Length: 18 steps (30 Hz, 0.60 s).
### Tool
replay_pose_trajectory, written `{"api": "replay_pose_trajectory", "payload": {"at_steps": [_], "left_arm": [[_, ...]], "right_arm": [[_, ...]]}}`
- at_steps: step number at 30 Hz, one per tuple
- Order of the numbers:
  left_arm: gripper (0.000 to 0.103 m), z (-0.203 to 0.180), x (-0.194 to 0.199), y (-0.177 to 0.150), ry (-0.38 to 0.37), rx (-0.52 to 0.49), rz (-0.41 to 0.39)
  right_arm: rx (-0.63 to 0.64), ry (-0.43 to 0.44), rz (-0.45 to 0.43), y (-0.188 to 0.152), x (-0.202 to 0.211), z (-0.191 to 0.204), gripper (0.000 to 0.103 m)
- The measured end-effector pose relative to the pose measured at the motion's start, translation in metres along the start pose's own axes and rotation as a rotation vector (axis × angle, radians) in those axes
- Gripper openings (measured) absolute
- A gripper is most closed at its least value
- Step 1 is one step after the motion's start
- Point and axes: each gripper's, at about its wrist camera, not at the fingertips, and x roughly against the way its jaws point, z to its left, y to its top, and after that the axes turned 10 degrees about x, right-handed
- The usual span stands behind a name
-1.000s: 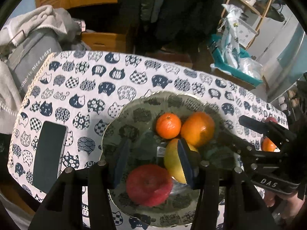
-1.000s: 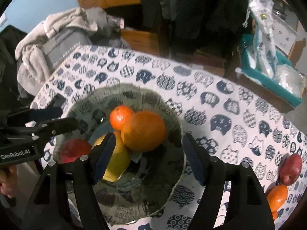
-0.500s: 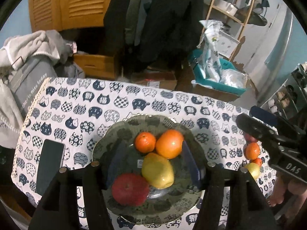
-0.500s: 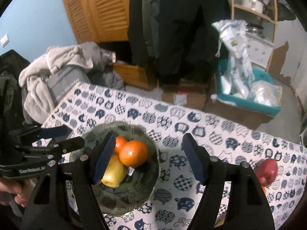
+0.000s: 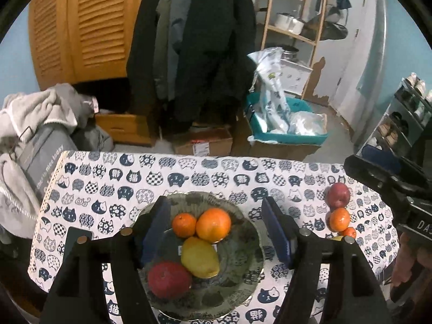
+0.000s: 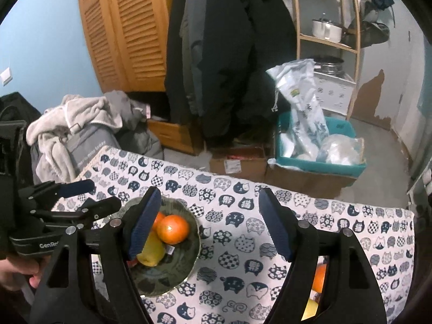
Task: Organize fruits
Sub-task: 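Move both open tools back to the remaining fruit pile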
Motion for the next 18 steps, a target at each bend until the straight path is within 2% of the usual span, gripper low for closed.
{"api": "replay_pose_trajectory", "payload": {"at_steps": [6,18], "left_arm": [[0.078,-0.022,0.010,-0.001,-0.019,-0.042,-0.018],[0.081,-0.067,0.017,-0.004,-0.049,-0.122,-0.024]], "right_arm": [[-0.020,-0.014,-0.006,-0.005,0.018,-0.013,0.076],[-0.068,-0.061,-0.027,-0.022,0.052,-0.047,0.084]]}}
